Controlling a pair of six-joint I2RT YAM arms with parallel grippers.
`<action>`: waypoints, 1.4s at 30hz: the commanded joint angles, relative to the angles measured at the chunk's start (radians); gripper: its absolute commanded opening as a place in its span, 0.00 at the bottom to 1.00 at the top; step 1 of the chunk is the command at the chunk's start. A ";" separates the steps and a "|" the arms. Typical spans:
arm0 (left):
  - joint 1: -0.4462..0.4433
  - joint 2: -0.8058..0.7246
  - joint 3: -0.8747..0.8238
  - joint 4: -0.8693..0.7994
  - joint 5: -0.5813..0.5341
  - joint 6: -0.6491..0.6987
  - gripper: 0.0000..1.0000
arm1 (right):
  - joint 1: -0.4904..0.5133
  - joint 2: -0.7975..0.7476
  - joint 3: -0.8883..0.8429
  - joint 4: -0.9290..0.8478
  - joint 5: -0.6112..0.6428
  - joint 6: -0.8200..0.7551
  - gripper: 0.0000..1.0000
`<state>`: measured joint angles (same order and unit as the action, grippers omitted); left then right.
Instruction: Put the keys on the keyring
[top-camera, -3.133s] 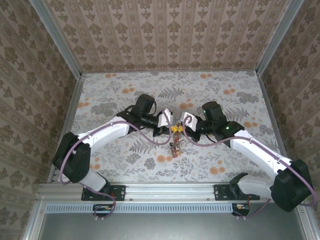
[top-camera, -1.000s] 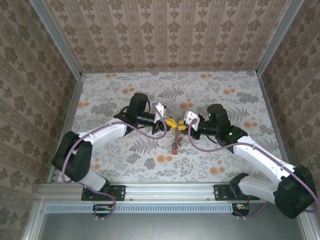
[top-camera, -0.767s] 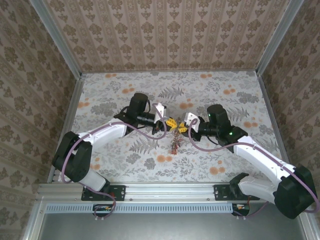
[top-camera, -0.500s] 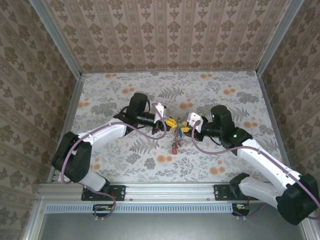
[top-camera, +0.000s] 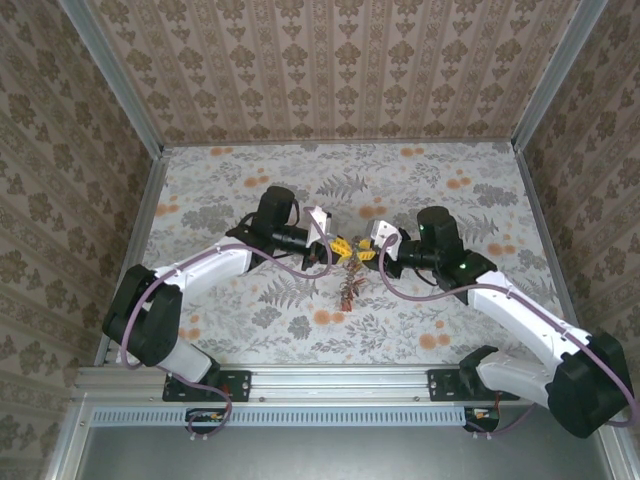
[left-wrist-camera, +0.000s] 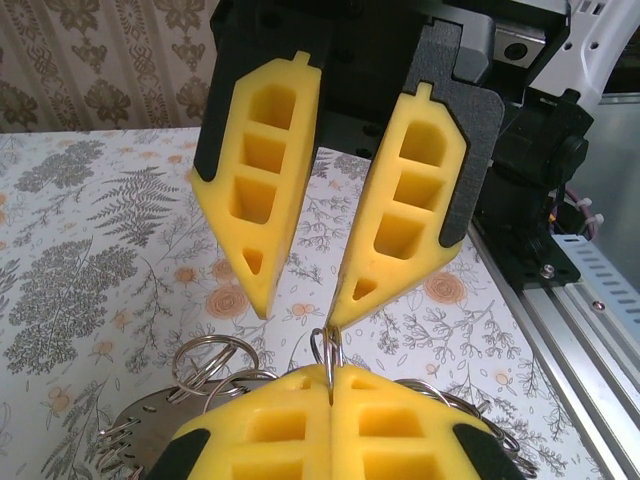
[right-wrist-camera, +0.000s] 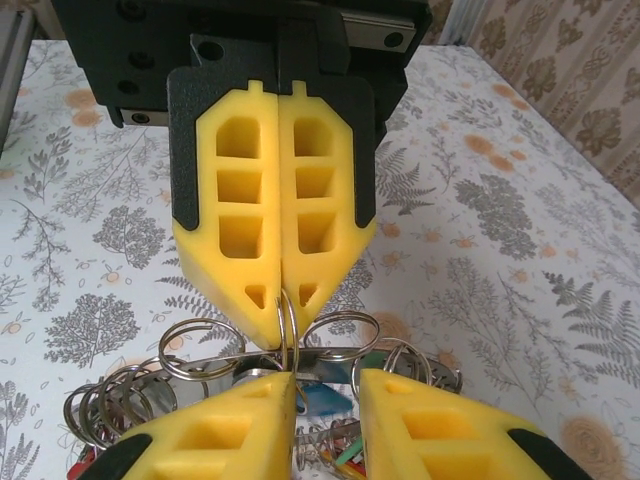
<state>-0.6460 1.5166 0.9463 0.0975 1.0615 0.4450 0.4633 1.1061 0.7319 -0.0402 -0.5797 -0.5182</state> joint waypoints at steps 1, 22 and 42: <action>-0.002 -0.043 0.036 0.033 0.060 0.021 0.00 | -0.004 0.024 0.039 0.015 -0.083 0.003 0.26; -0.006 -0.048 0.037 0.025 0.034 0.031 0.00 | -0.016 -0.025 0.071 -0.112 -0.131 -0.034 0.32; -0.009 -0.052 0.038 0.025 0.043 0.032 0.00 | -0.015 0.075 0.070 -0.013 -0.132 -0.009 0.13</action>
<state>-0.6472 1.5120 0.9474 0.0944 1.0573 0.4492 0.4511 1.1725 0.7776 -0.0799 -0.6880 -0.5346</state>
